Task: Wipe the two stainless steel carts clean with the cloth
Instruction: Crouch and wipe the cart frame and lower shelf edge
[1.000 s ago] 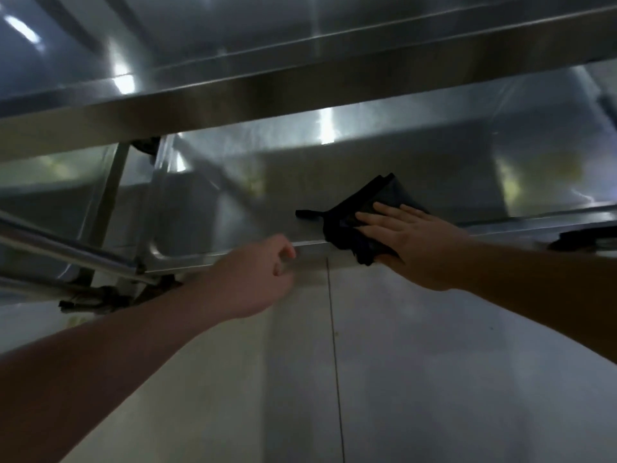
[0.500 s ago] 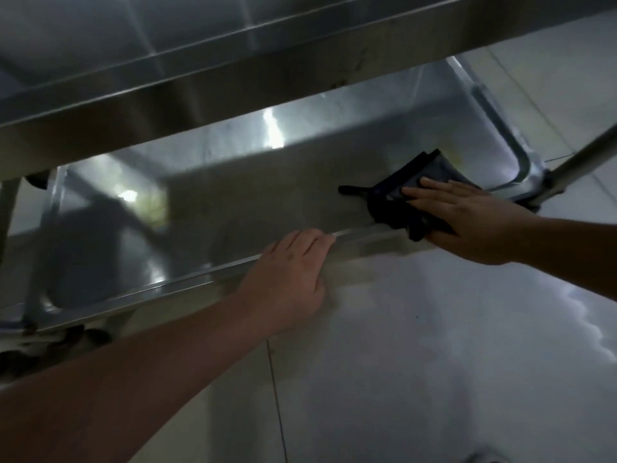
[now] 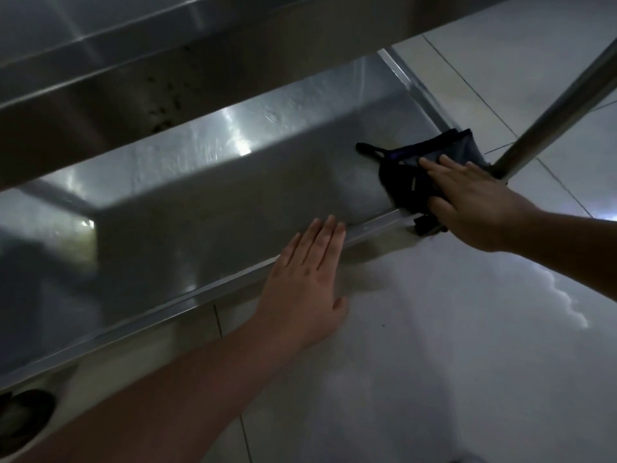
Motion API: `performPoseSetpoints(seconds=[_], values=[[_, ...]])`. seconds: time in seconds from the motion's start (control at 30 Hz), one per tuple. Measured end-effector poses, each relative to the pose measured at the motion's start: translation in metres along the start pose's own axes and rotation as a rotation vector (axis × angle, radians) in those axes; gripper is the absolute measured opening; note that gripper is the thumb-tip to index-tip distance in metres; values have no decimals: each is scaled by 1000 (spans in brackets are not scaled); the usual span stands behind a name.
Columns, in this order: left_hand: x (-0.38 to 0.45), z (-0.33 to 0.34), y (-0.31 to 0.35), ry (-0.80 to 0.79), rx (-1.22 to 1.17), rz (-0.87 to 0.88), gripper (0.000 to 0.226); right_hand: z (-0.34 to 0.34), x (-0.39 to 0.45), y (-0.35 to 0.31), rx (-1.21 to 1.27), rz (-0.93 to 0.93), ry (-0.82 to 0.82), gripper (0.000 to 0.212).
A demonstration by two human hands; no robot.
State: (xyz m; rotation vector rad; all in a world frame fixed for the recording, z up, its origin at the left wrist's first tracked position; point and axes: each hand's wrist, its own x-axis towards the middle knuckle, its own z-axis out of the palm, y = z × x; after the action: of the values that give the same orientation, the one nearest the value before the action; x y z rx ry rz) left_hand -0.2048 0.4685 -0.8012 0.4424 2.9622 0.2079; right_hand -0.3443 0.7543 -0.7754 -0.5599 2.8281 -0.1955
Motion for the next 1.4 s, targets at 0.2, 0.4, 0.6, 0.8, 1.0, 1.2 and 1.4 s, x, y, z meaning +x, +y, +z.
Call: performPoseSetpoints(seconds=[0.2, 0.4, 0.6, 0.8, 1.0, 1.2, 1.4], values=[[0, -1, -2, -18, -49, 12, 109, -4, 85, 8, 69, 155, 47, 80], [2, -6, -8, -22, -70, 41, 110, -25, 166, -4, 10, 120, 102, 76], [2, -6, -6, -42, -85, 33, 113, -3, 91, -73, 101, -308, -46, 69], [-3, -9, -8, -64, -104, 35, 112, -12, 108, -40, 28, -197, 44, 78], [-3, -12, -13, -68, -137, 51, 113, -28, 184, -33, 47, 120, 88, 77], [-2, -11, -15, -71, -116, 68, 116, 3, 141, -158, 37, -249, 6, 71], [-3, -10, -13, -104, -90, 72, 116, 10, 116, -160, -24, -430, -70, 67]])
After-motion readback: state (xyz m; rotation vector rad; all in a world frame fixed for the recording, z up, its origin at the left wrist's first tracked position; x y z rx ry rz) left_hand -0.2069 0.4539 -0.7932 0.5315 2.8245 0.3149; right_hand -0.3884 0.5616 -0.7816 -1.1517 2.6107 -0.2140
